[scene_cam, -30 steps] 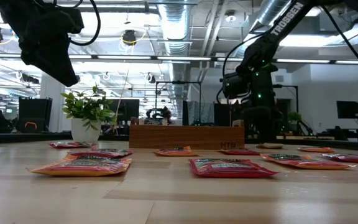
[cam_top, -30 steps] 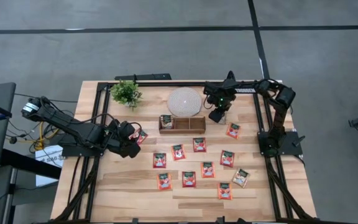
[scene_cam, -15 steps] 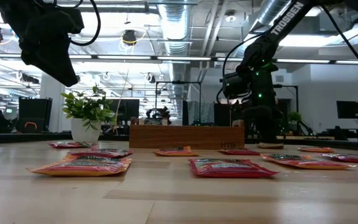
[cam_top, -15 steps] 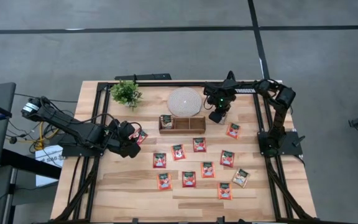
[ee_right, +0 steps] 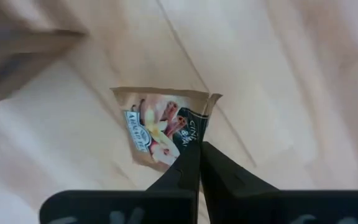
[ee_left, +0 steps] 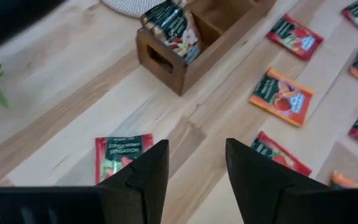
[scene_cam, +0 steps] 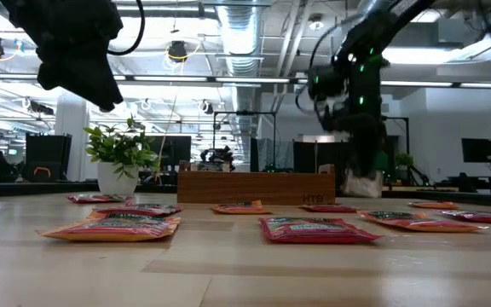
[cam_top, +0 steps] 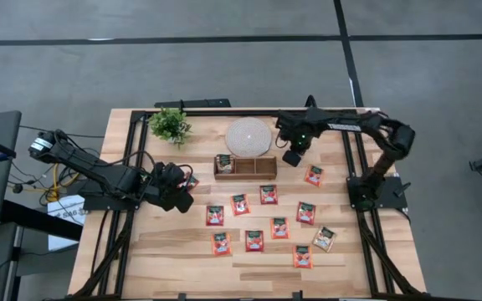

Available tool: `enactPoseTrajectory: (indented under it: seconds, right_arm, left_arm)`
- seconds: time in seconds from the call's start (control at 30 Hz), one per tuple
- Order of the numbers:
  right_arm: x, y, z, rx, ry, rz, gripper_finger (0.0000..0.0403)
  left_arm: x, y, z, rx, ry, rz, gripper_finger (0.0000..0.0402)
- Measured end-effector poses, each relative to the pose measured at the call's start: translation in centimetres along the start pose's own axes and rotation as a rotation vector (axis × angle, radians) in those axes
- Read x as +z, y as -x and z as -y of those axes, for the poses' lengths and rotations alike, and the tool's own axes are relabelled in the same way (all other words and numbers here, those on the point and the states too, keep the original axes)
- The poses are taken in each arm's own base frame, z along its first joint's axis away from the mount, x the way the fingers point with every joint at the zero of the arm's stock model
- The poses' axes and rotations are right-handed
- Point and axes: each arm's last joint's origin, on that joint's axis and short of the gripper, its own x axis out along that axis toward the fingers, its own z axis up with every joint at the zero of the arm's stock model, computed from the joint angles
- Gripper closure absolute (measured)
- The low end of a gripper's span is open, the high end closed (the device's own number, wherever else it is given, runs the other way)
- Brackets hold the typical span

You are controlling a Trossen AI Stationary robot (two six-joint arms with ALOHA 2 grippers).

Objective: Pick & Place Tea
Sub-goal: Put the brown tea bag into the left of the wooden organizer

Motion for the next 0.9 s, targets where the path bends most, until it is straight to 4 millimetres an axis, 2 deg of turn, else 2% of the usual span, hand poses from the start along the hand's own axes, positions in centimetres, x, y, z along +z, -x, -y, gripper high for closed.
enactPoseTrajectory:
  seconds: [0.27, 0.43, 0.7, 0.9]
  right_arm:
    - [-2.7, 6.5, -4.5, -0.074, 0.180, 0.268, 0.0402]
    - [-3.9, 9.2, -7.7, -0.065, 0.282, 0.465, 0.0402]
    - [-3.8, 10.6, -12.8, -0.010, 0.414, 0.721, 0.0403]
    - [-3.3, 11.0, -15.1, -0.015, 0.480, 0.814, 0.0403]
  left_arm:
    - [0.8, 0.1, 1.1, -0.099, 0.130, 0.073, 0.0250]
    - [2.1, 0.3, 2.2, -0.209, 0.197, 0.172, 0.0250]
    - [5.2, 0.6, 3.0, -0.354, 0.310, 0.364, 0.0250]
    - [6.6, 0.2, 3.4, -0.440, 0.362, 0.420, 0.0250]
